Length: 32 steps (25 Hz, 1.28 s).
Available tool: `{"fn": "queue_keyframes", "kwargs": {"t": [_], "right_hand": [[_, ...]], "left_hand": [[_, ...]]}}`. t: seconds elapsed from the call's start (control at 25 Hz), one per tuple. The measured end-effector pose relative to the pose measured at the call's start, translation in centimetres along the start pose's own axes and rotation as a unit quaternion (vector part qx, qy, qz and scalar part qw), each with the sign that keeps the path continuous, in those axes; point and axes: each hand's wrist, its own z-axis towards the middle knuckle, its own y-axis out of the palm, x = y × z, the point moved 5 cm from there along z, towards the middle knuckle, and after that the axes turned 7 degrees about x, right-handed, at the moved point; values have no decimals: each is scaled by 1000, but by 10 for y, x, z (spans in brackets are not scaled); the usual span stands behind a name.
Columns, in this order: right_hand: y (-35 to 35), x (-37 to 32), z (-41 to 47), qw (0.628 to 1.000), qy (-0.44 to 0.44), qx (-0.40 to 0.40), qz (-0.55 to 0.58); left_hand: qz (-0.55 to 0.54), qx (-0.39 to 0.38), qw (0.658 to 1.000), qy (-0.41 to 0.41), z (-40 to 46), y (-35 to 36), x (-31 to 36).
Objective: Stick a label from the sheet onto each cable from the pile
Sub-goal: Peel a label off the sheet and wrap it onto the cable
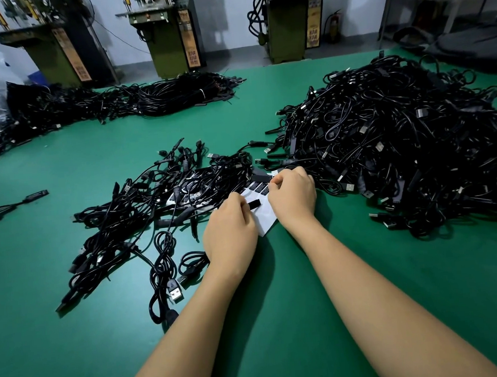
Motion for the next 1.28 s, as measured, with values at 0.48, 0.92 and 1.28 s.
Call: {"fn": "queue_keyframes", "kwargs": {"t": [0.48, 0.92, 1.28], "right_hand": [[2, -1, 1, 999, -13, -22, -29], [5, -4, 2, 996, -58, -18, -63], [4, -8, 0, 989, -104, -4, -102]], "left_hand": [[3, -2, 1000, 2, 0, 0, 0], [1, -4, 1000, 3, 0, 0, 1], [6, -5, 1000, 4, 1, 1, 0]]}}
